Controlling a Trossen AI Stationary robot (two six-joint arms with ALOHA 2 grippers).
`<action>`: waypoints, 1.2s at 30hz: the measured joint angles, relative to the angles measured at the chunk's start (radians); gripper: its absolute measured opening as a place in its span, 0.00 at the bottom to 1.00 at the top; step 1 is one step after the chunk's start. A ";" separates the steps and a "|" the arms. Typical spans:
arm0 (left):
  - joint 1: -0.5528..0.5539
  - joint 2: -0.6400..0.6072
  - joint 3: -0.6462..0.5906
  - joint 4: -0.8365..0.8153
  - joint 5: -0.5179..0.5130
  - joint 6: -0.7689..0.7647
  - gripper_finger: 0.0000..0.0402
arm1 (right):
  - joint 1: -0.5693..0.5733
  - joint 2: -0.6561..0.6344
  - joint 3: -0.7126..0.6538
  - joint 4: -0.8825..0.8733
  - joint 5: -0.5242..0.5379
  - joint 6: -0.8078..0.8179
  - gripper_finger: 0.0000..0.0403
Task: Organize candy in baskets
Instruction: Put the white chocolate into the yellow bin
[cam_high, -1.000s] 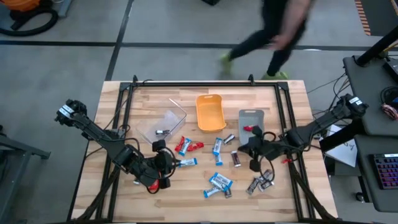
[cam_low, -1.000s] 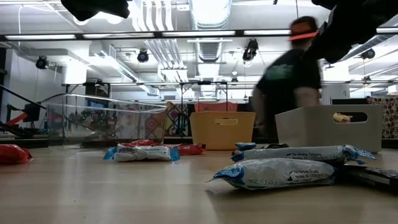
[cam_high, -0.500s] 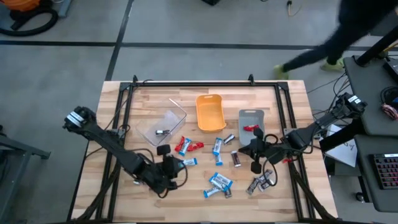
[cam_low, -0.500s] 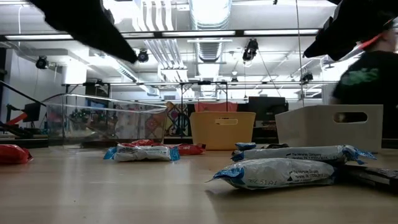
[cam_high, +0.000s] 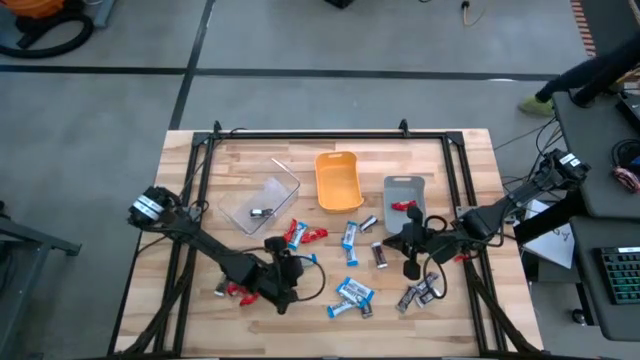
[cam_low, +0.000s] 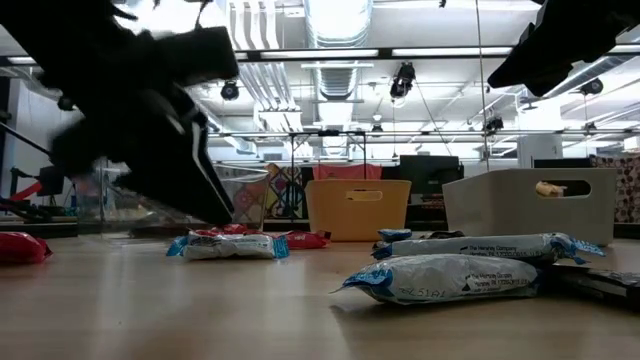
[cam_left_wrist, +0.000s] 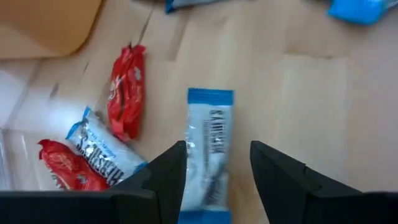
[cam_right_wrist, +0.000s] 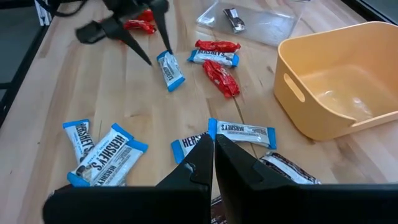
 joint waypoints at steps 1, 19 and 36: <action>0.010 0.010 0.000 -0.001 0.002 0.003 0.40 | 0.000 0.000 0.000 0.000 0.000 0.000 0.02; 0.044 0.065 0.001 0.014 0.068 0.051 0.16 | 0.000 0.000 0.000 -0.003 0.000 0.008 0.02; 0.074 -0.052 0.029 -0.002 0.054 0.253 0.09 | 0.000 0.000 0.000 -0.002 0.000 0.008 0.02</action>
